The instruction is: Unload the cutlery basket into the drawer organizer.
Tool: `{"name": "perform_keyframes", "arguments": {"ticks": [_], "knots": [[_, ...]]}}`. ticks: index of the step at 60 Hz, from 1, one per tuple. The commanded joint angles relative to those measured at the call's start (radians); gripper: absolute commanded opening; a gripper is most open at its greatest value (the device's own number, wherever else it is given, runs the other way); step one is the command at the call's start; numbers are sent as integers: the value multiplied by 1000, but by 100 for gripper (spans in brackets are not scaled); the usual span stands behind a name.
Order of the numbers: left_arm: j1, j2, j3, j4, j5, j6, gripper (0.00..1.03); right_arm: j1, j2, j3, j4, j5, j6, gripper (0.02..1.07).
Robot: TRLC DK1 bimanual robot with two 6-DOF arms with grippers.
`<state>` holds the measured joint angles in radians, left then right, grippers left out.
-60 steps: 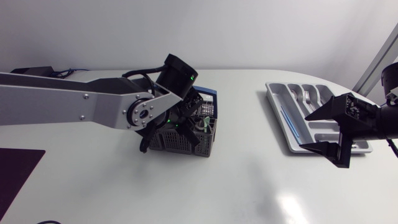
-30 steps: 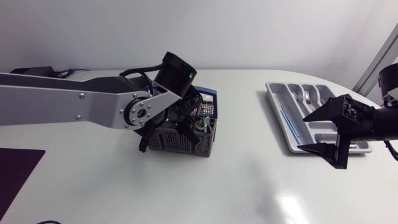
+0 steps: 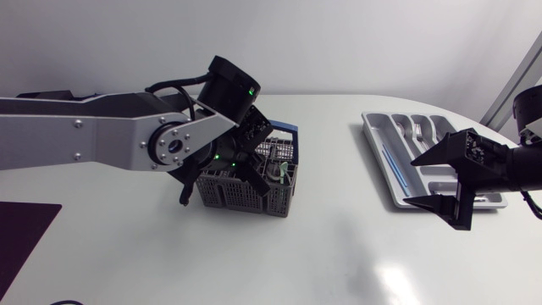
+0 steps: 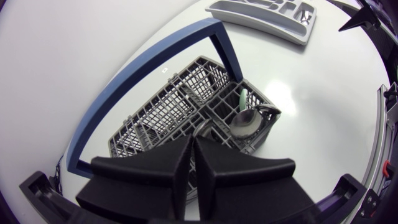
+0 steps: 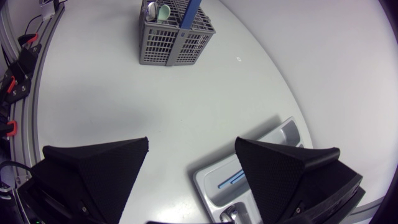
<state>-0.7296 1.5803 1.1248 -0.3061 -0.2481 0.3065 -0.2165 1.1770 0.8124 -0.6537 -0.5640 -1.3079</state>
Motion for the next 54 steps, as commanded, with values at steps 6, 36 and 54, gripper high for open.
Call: {"name": "perform_keyframes", "arguments": {"ticks": [6,36,54], "knots": [[1,-45,29,-10,12,-23,6,16,-10,-27,11,4,25,102],[15,-91,89,-18,23,-49,6,32,-13,-32,14,9,35,102],[29,-118,115,-19,21,-56,6,39,-20,-32,12,9,38,102]]}}
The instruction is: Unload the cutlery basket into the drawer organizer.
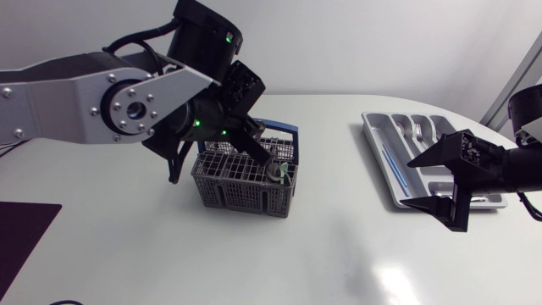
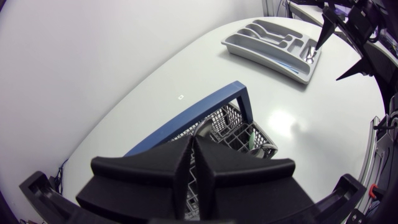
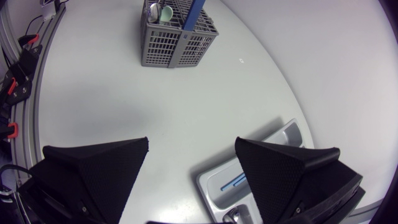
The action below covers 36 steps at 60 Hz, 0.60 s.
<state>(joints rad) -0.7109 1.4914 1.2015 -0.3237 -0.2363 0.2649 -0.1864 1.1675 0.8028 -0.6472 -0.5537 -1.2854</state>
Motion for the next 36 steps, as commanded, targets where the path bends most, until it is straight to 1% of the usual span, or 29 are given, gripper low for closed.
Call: {"name": "perform_keyframes", "arguments": {"ticks": [1,24,36], "knots": [[10,-33,41,-2,9,-15,6,8,-11,-22,6,-2,17,102],[10,-83,46,-9,9,-26,6,41,-23,-20,6,-2,54,102],[-5,-112,43,-23,9,-67,6,73,-37,1,6,-18,127,102]]}}
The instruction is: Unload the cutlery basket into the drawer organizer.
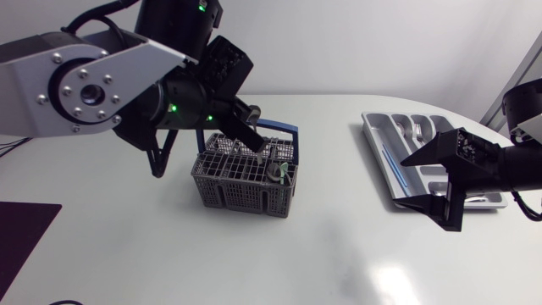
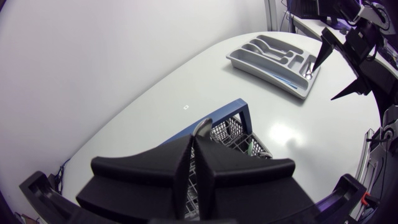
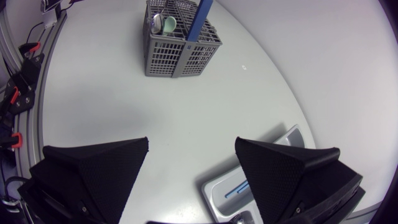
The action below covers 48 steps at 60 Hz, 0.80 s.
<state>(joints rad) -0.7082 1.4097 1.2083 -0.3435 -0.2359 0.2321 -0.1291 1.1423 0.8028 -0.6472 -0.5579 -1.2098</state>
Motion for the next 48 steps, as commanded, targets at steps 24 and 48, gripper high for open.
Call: {"name": "perform_keyframes", "arguments": {"ticks": [24,48], "knots": [[-62,-32,63,-42,9,-188,4,152,-18,50,4,-82,251,102],[-122,57,114,-88,9,-418,4,295,-12,105,67,-94,518,102]]}}
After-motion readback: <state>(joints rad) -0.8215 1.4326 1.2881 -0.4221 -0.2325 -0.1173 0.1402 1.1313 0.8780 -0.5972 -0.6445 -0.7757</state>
